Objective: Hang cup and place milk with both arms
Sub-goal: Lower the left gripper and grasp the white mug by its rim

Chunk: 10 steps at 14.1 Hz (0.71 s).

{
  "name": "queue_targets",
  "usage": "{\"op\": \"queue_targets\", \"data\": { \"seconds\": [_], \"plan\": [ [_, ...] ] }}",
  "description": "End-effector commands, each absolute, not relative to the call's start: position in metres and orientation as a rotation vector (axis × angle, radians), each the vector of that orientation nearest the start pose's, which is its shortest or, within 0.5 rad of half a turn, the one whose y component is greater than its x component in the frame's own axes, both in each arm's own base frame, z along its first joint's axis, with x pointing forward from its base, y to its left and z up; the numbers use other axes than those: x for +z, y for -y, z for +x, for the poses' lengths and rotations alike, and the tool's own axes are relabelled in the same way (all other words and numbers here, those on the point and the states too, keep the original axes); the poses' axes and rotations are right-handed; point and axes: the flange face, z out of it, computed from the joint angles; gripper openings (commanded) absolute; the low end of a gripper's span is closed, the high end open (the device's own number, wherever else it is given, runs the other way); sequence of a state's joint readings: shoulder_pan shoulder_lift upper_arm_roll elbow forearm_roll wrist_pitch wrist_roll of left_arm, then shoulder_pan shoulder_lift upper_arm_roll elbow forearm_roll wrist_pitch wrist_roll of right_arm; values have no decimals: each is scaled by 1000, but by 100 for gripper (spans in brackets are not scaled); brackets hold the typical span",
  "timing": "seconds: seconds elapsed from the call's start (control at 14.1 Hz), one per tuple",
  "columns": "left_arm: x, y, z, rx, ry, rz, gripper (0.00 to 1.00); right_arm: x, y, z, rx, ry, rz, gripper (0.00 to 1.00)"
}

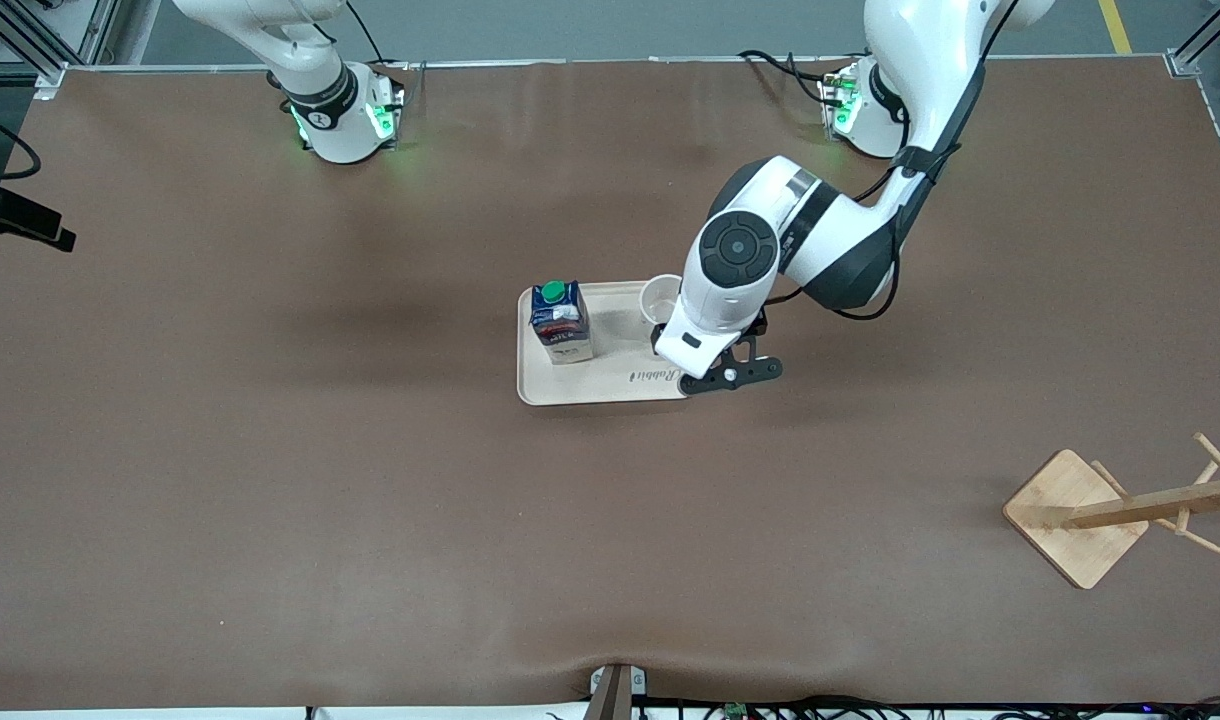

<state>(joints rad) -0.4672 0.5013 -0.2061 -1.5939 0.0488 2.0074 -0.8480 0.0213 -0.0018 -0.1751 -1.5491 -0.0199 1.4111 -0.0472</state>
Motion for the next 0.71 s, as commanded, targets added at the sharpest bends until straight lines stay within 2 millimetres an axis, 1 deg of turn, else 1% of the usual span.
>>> {"op": "queue_targets", "data": {
  "seconds": [0.0, 0.14, 0.28, 0.42, 0.57, 0.64],
  "plan": [
    [333, 405, 541, 102, 263, -3142, 100, 626, 88, 534, 210, -148, -3149, 100],
    [331, 408, 544, 75, 262, -3162, 100, 595, 85, 550, 309, -115, -3136, 100],
    [318, 413, 548, 51, 265, -3187, 100, 592, 79, 550, 324, -88, -3134, 100],
    [304, 427, 542, 50, 239, -3199, 100, 593, 76, 550, 321, -81, -3135, 100],
    [288, 434, 539, 67, 219, -3195, 100, 592, 63, 552, 321, -47, -3139, 100],
    [281, 441, 533, 73, 199, -3192, 100, 593, 58, 553, 317, -35, -3141, 100]
  ]
}}
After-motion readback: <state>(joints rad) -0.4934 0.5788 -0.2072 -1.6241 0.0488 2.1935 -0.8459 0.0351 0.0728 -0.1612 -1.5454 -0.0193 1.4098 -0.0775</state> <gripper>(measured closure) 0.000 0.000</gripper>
